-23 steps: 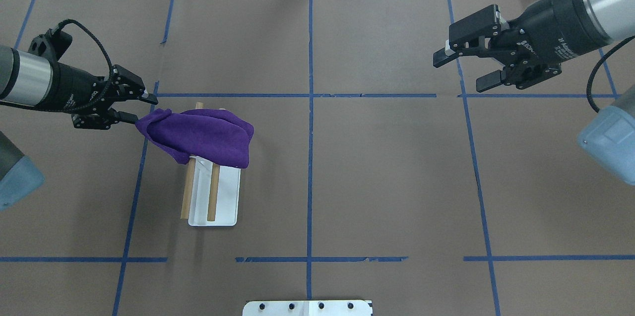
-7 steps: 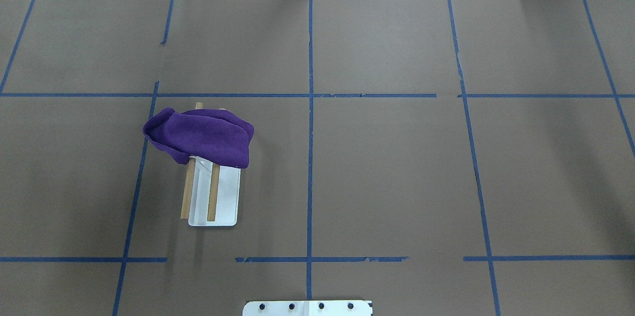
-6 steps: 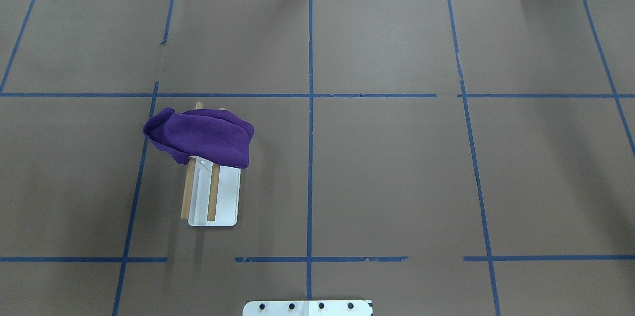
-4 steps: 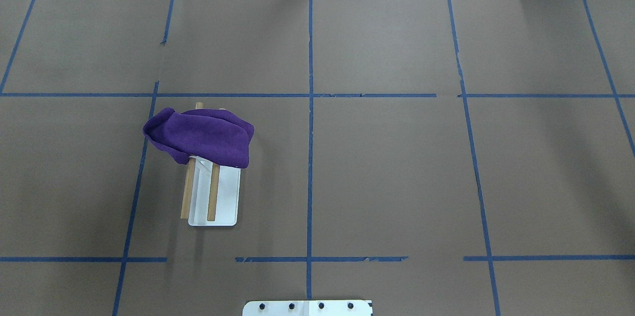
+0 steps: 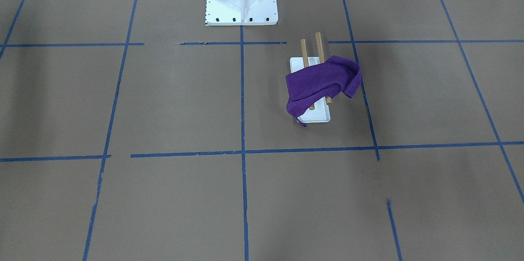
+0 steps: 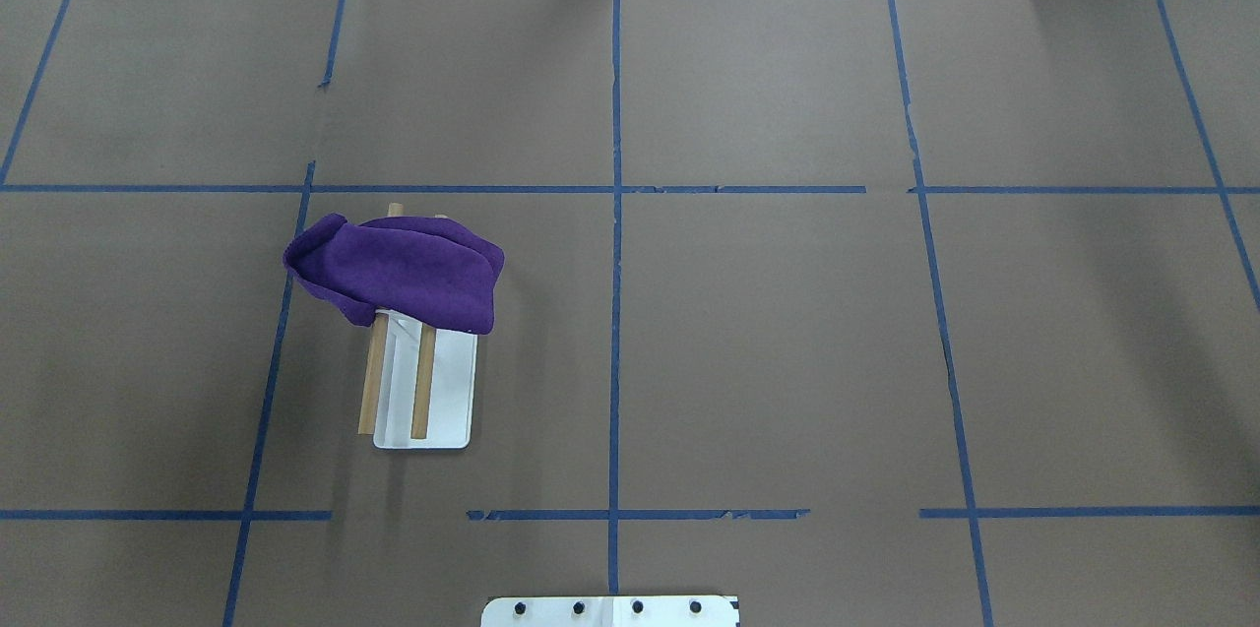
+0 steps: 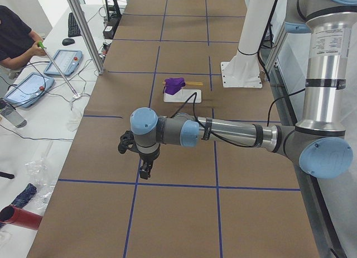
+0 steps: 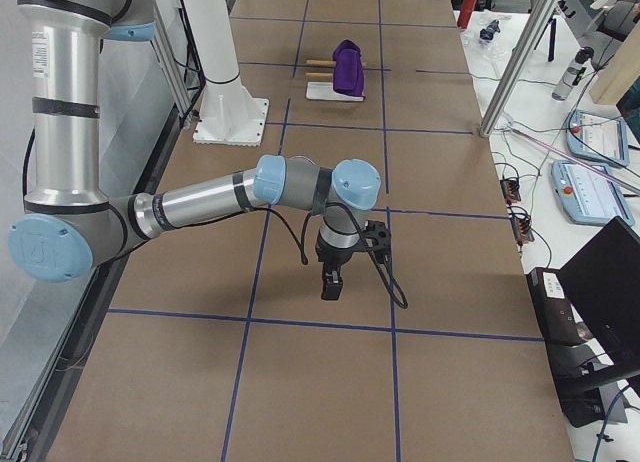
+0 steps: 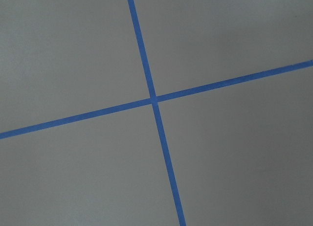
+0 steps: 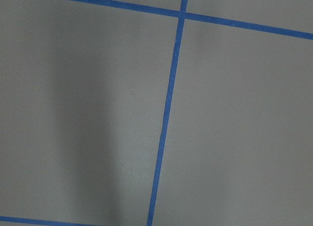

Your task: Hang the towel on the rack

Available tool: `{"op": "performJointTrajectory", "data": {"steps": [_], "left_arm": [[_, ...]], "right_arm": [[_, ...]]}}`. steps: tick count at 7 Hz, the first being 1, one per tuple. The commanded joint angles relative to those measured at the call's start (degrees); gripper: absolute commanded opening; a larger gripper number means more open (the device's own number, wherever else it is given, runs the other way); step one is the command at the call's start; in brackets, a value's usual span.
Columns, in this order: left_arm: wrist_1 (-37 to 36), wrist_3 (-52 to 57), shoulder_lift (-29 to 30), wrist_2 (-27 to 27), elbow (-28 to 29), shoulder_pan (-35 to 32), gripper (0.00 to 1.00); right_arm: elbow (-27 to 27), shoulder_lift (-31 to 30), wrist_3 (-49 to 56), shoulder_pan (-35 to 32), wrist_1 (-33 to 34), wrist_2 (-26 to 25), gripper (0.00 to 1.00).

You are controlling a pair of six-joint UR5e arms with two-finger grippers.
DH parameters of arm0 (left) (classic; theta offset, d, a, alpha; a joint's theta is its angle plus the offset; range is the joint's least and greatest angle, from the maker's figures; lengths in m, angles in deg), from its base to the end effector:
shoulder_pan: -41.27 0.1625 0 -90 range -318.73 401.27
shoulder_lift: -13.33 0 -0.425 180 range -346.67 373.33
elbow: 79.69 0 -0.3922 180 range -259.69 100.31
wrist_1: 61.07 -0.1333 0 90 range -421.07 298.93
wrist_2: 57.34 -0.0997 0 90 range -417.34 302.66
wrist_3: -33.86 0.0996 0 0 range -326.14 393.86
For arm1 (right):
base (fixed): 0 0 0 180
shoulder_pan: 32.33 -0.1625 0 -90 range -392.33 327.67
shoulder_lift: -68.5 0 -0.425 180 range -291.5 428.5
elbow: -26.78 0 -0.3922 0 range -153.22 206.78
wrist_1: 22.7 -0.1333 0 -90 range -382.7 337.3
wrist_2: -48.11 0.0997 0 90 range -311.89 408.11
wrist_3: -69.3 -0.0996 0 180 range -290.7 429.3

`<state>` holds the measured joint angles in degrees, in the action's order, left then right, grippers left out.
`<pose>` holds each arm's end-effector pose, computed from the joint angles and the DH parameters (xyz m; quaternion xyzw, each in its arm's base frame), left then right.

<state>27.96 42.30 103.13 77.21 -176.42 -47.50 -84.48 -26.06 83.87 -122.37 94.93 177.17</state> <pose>-0.0528 -0.4955 0.6039 0.0686 0.3750 0.0962 0.9194 0.0708 -0.4250 0.5683 -0.0467 -0.3415 -0.0871 0.9347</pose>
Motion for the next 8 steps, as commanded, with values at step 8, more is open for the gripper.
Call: {"op": "performJointTrajectory", "data": {"steps": [8], "left_arm": [[0.0,-2.5,-0.1,5.7,0.1,0.7,1.0]], "right_arm": [[11.6,-1.8,-0.3,1.5,-17.5,7.4,1.0]]}}
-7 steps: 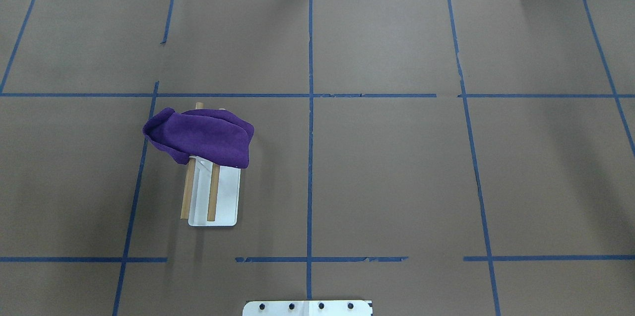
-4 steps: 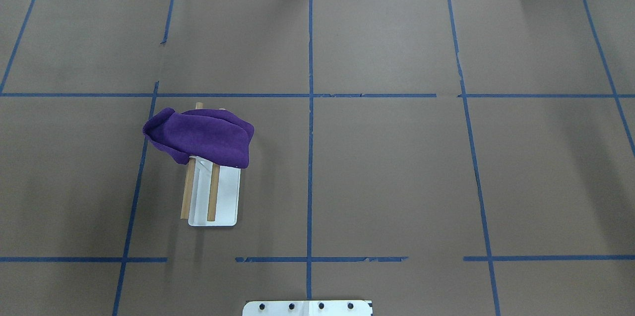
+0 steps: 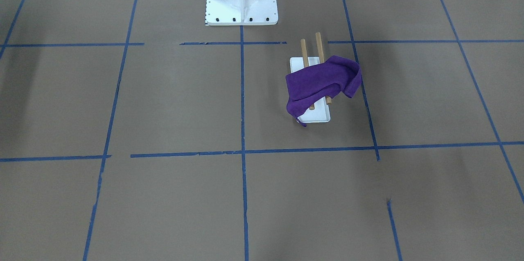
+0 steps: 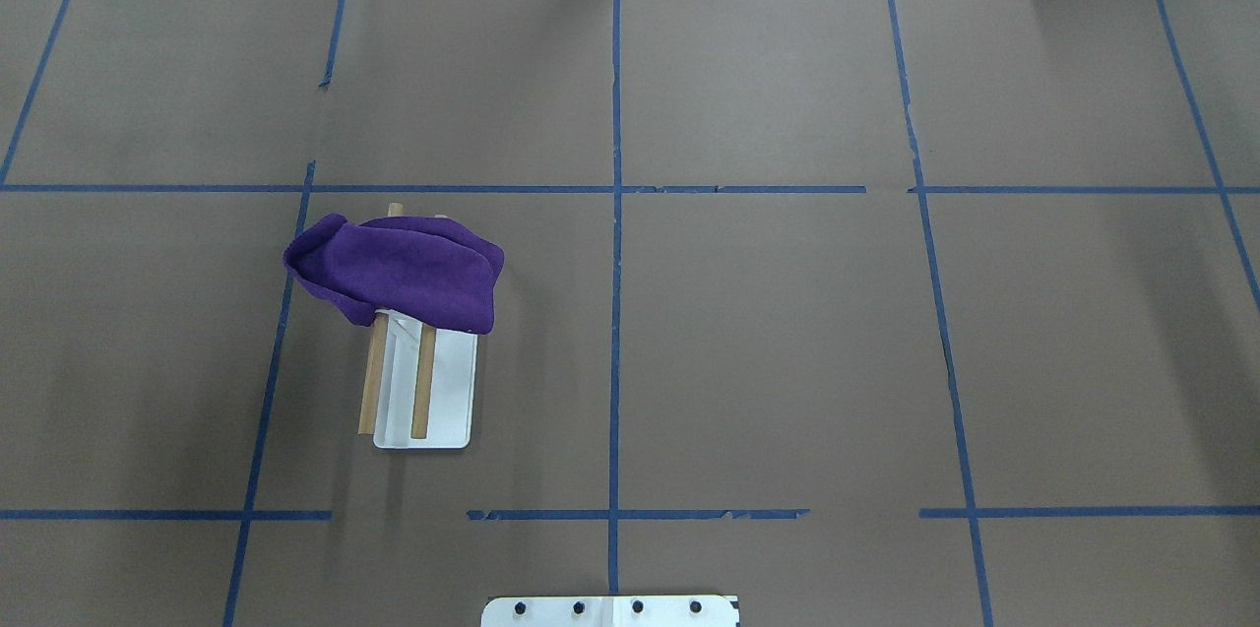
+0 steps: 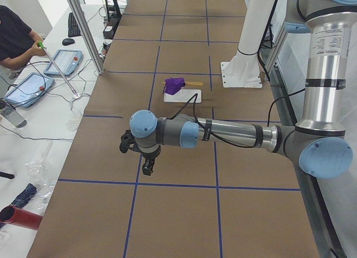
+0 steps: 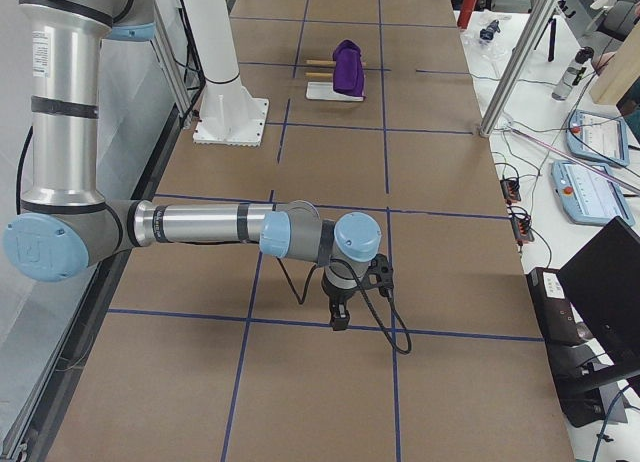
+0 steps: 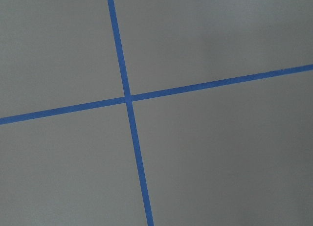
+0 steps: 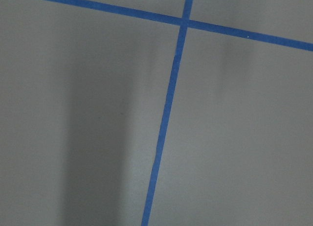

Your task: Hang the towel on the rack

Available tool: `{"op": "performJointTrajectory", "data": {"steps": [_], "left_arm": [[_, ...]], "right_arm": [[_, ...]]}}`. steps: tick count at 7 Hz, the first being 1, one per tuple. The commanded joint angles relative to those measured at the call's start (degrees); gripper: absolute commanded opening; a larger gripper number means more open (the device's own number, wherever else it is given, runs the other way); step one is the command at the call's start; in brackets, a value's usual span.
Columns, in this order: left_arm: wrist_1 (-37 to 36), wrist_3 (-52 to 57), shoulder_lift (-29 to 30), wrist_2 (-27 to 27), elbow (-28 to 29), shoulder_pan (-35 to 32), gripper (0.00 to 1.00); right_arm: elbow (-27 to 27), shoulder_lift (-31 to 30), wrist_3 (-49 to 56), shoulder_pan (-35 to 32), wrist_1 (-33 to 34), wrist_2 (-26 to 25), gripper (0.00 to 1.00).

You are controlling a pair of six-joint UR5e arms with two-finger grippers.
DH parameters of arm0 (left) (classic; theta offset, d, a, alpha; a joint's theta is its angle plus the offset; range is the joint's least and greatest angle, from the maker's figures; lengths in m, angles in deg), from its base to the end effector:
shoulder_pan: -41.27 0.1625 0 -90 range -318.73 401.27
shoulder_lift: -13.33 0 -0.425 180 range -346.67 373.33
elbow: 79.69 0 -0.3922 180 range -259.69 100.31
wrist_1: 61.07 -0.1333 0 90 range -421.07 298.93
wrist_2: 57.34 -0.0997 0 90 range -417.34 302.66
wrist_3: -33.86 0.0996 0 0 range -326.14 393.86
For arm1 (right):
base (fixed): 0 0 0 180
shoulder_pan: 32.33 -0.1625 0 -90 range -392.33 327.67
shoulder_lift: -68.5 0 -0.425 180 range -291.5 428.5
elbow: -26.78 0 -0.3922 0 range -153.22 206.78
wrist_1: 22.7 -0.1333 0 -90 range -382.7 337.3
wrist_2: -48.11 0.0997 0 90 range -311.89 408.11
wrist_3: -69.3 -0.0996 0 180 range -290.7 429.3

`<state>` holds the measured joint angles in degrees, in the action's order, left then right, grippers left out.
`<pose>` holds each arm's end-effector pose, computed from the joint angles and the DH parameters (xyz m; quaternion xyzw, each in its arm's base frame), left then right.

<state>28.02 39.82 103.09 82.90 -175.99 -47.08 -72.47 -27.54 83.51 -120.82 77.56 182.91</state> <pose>-0.0425 -0.4947 0.6006 0.0566 0.4223 0.0791 0.9012 0.0516 -0.4386 0.6456 -0.0144 -0.3843 -0.1030 0.9173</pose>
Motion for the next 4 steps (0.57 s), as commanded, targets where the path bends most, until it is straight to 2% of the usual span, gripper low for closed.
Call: {"op": "performJointTrajectory", "data": {"steps": [1,4], "left_arm": [[0.1,0.1,0.1,0.1,-0.5,0.4,1.0],[3.1,0.0,0.9,0.0,-0.8,0.8,1.0]], "right_arm": [[0.0,-0.4,0.0,0.0,-0.2,1.6,1.0],[0.5,-0.3,0.1,0.0,-0.5,1.1,1.0]]}}
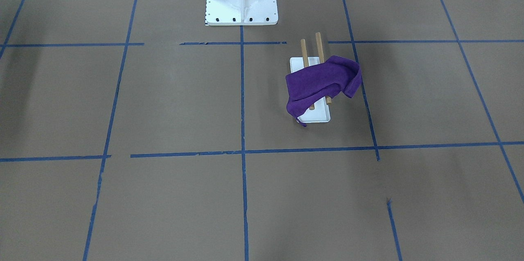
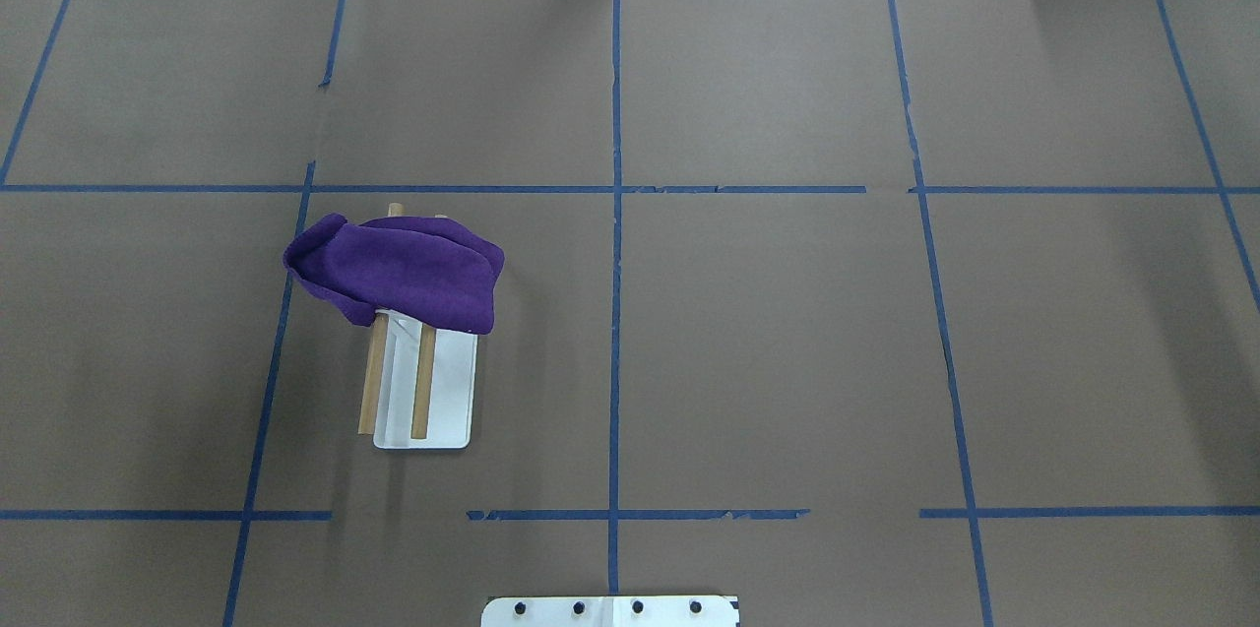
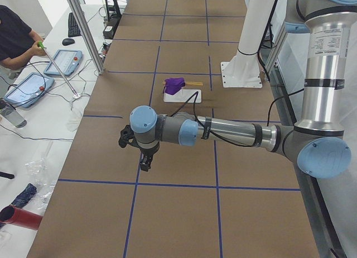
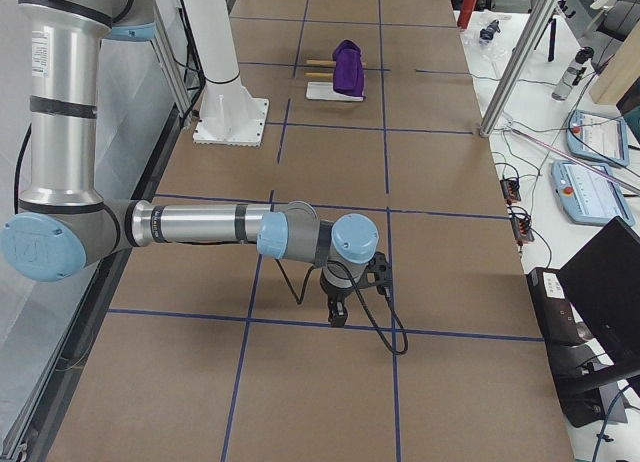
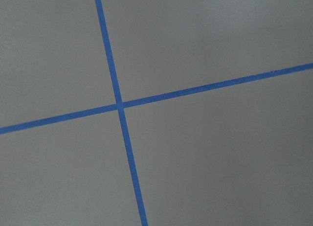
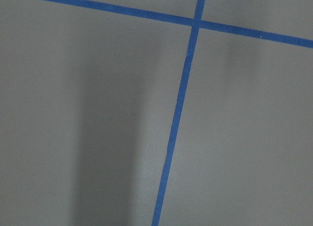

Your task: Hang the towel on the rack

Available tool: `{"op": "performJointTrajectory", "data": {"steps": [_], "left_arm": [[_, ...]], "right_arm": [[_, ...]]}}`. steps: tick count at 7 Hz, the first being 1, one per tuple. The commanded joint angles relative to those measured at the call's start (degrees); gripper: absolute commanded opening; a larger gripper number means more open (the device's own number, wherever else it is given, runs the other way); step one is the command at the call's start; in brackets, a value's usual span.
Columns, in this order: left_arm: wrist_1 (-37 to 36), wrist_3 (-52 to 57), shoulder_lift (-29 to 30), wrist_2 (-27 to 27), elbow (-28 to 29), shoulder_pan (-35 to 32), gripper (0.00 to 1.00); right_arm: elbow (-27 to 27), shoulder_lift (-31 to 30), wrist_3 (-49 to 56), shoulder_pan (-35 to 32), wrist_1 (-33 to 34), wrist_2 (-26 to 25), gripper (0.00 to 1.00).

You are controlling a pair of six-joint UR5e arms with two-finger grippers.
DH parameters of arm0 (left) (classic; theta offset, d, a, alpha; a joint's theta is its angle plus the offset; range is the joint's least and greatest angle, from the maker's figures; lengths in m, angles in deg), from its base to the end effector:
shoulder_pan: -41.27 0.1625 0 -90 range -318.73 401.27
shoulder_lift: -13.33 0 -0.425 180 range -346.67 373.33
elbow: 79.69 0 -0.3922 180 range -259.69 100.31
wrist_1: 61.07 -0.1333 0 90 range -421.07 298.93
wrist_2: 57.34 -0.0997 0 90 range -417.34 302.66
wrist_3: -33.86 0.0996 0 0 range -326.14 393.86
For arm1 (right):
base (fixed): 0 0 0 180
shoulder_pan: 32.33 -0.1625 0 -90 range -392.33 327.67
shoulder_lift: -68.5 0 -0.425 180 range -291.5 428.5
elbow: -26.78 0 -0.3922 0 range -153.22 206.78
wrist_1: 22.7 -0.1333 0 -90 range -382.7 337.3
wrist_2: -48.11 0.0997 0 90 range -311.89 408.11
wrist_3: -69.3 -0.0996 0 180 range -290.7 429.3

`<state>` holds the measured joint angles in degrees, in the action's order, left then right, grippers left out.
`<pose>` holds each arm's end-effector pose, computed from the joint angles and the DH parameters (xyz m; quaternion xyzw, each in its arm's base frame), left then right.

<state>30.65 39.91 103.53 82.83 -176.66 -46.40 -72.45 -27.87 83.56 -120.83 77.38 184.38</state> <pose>-0.0365 -0.5009 0.5862 0.0839 0.4202 0.0987 0.8981 0.0499 -0.4363 0.6461 -0.0140 -0.3961 -0.1013 0.9125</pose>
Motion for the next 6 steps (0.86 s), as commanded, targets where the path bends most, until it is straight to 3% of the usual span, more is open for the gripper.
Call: {"op": "performJointTrajectory", "data": {"steps": [1,4,6], "left_arm": [[0.5,0.0,0.5,-0.2,0.3,0.1,1.0],[0.0,-0.4,-0.7,-0.7,1.2,-0.1,1.0],[0.3,0.0,-4.9,-0.7,0.4,-0.4,1.0]], "right_arm": [[0.5,0.7,0.0,0.0,-0.5,-0.5,1.0],[-0.3,5.6,-3.2,0.2,0.4,-0.3,1.0],[-0.7,6.5,-5.4,2.7,0.2,-0.5,1.0]]}}
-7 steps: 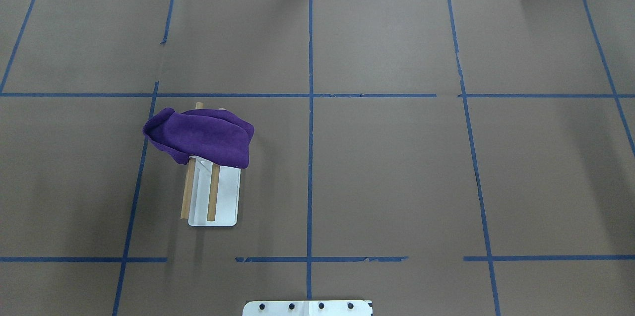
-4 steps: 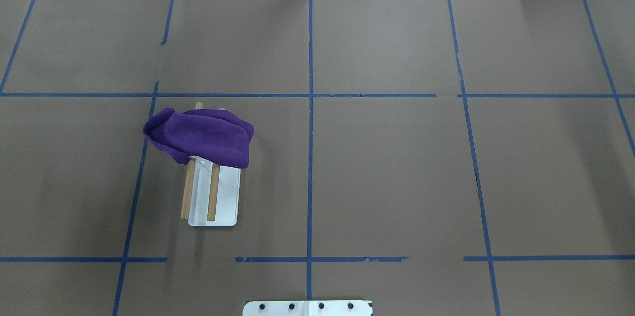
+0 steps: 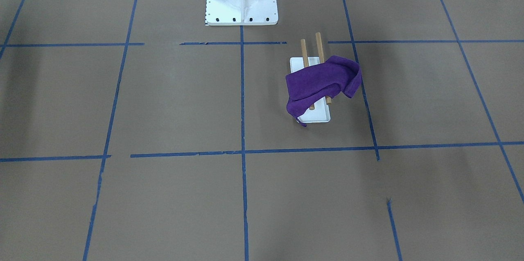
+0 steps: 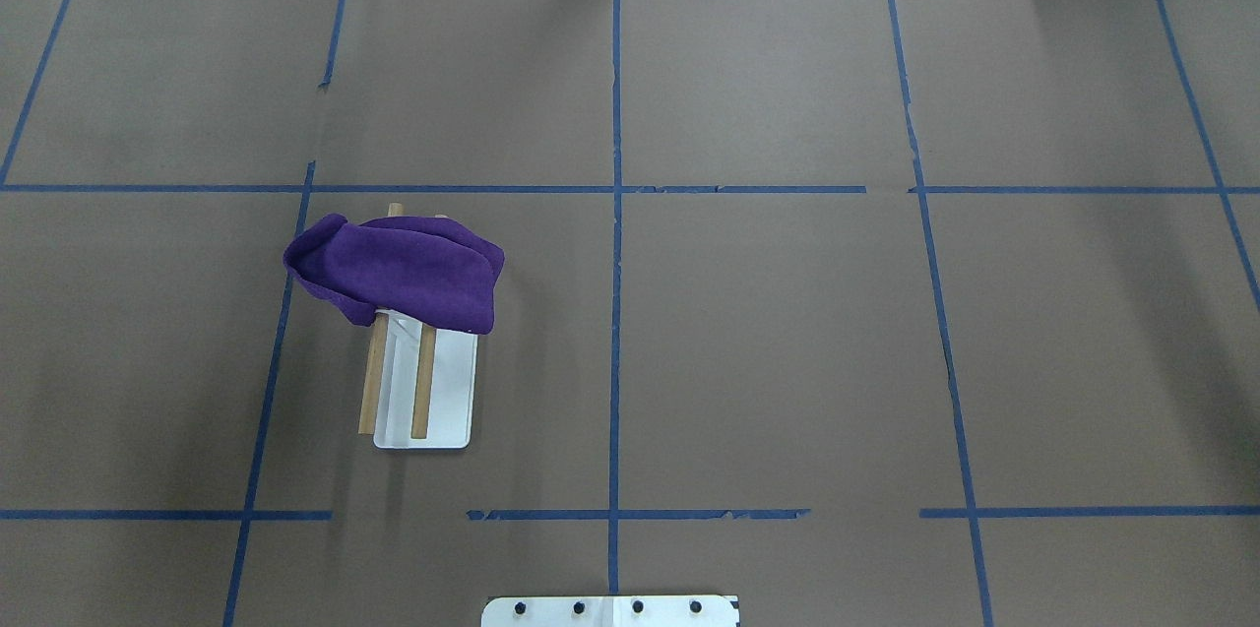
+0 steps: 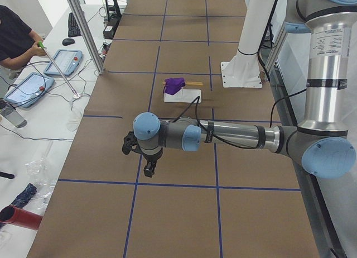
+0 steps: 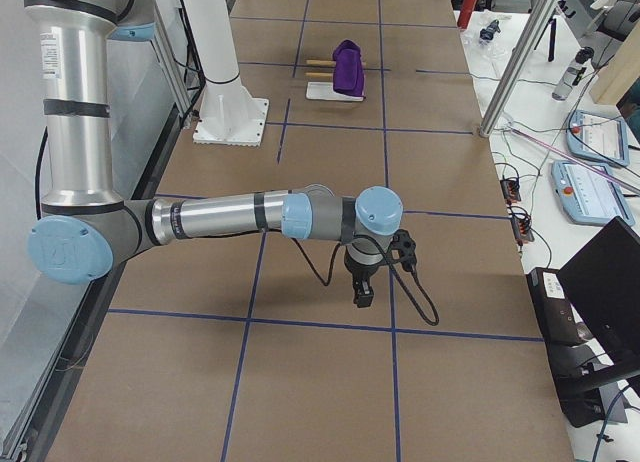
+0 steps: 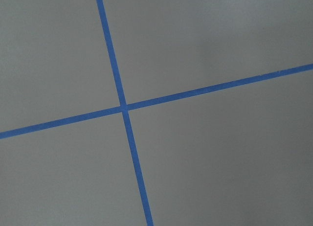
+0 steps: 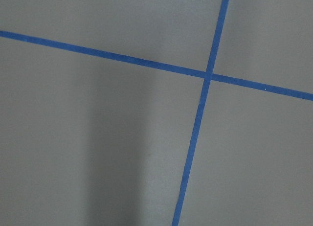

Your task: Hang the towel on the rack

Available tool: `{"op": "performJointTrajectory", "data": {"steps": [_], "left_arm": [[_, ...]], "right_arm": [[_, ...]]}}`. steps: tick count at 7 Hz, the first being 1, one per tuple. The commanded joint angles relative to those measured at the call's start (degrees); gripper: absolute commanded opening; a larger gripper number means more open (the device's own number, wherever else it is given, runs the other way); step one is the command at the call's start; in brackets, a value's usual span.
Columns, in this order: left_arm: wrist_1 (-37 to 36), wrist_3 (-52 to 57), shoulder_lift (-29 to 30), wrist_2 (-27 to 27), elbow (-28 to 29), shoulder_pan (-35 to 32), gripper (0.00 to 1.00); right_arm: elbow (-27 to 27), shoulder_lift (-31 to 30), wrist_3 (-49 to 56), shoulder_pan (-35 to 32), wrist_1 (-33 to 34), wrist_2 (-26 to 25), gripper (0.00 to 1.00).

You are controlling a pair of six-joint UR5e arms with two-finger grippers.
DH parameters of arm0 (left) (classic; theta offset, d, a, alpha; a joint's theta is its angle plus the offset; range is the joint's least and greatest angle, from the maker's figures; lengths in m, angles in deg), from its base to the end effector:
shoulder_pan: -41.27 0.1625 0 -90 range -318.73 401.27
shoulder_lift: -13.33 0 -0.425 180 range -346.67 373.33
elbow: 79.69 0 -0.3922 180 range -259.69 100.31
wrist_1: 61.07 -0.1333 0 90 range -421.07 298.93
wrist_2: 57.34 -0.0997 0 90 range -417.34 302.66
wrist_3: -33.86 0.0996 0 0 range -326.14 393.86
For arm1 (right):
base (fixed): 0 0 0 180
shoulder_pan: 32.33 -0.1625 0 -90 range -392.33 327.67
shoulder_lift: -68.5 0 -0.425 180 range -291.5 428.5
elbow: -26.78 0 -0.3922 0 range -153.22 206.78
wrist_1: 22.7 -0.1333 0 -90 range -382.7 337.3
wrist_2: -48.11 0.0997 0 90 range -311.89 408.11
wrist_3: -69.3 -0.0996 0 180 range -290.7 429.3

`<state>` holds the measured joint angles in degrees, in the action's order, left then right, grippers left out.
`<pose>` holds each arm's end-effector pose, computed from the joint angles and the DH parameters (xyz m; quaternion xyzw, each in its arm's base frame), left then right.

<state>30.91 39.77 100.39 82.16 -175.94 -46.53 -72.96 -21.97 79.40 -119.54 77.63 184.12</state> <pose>-0.0393 -0.4768 0.6195 0.0554 0.4166 0.0834 0.9035 0.0381 -0.4844 0.5953 0.0164 -0.3905 -0.0997 0.9150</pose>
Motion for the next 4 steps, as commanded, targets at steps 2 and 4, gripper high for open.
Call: {"op": "performJointTrajectory", "data": {"steps": [2,4], "left_arm": [[0.0,0.1,-3.2,0.0,-3.2,-0.3,1.0],[-0.1,-0.3,-3.7,-0.2,-6.1,-0.4,1.0]], "right_arm": [[0.2,0.6,-2.6,2.1,0.0,-2.0,1.0],[0.3,-0.1,-2.9,2.2,-0.1,-1.6,1.0]]}}
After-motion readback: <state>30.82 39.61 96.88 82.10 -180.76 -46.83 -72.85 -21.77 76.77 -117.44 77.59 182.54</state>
